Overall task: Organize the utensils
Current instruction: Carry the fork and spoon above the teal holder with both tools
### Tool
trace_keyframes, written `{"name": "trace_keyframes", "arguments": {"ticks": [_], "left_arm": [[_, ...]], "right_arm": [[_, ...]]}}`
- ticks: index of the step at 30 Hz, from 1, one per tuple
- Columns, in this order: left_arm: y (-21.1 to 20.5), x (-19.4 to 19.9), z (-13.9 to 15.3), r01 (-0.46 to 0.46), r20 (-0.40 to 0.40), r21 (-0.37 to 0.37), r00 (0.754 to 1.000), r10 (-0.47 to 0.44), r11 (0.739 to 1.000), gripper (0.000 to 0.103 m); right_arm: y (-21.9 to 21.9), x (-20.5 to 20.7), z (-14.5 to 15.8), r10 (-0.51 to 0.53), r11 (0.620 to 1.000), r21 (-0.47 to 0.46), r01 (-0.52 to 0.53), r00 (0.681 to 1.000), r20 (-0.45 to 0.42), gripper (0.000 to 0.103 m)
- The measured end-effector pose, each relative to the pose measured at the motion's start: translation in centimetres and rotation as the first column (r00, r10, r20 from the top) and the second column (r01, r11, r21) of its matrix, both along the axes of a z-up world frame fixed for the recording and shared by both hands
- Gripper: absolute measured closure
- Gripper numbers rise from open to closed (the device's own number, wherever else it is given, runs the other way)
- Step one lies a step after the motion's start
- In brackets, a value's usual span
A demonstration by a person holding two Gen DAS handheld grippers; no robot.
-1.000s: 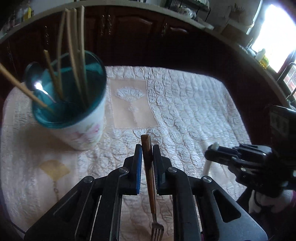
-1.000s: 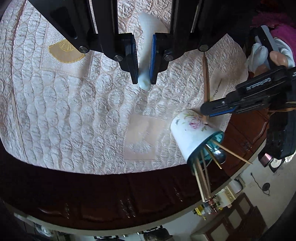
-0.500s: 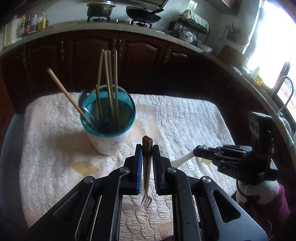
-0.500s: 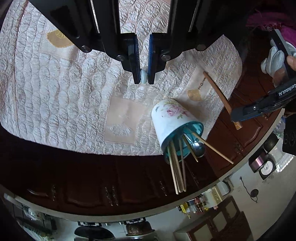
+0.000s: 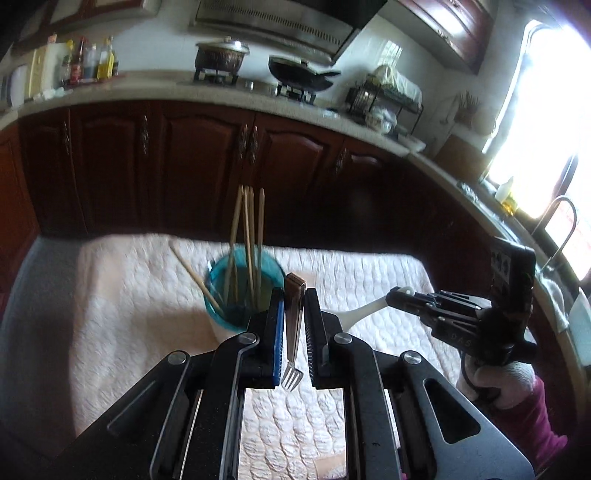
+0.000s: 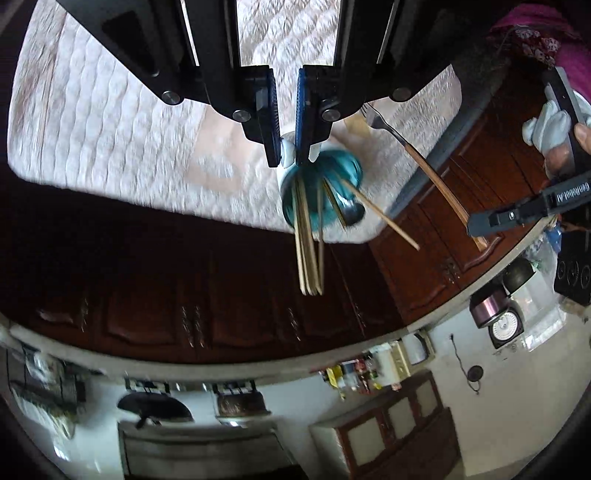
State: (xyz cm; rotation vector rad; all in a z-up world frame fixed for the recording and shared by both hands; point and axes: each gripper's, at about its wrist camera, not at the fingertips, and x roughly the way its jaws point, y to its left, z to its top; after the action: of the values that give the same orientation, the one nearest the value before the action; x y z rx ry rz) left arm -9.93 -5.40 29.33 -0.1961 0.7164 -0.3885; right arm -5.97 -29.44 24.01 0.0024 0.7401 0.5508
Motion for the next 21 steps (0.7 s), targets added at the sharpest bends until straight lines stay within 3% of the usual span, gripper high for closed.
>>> {"name": "trace_keyframes", "arguments": {"ticks": [5, 9, 14, 21], "left_arm": [[1.1, 1.2, 3.3, -0.052, 0.074, 0.017, 0.996, 0.05, 0.999, 0.094], [2.0, 3.1, 4.2, -0.113, 0.102, 0.029, 0.989, 0.109, 0.993, 0.094], [2.8, 5.9, 3.1, -0.189, 0.102, 0.043, 0.978, 0.184, 0.981, 0.094], [3.0, 8.6, 0.1, -0.238, 0.044, 0.052, 0.971, 0.236, 0.97, 0.094]], "right_arm": [[2.5, 2.0, 0.7, 0.042, 0.999, -0.027, -0.041, 0.999, 0.013, 0.096], [4.9, 3.4, -0.4, 0.076, 0.995, -0.058, -0.077, 0.997, -0.01, 0.096], [7.4, 4.7, -2.1, 0.129, 0.986, -0.102, -0.133, 0.991, -0.038, 0.096], [8.7, 6.2, -3.6, 0.18, 0.97, -0.152, -0.19, 0.981, -0.077, 0.096]]}}
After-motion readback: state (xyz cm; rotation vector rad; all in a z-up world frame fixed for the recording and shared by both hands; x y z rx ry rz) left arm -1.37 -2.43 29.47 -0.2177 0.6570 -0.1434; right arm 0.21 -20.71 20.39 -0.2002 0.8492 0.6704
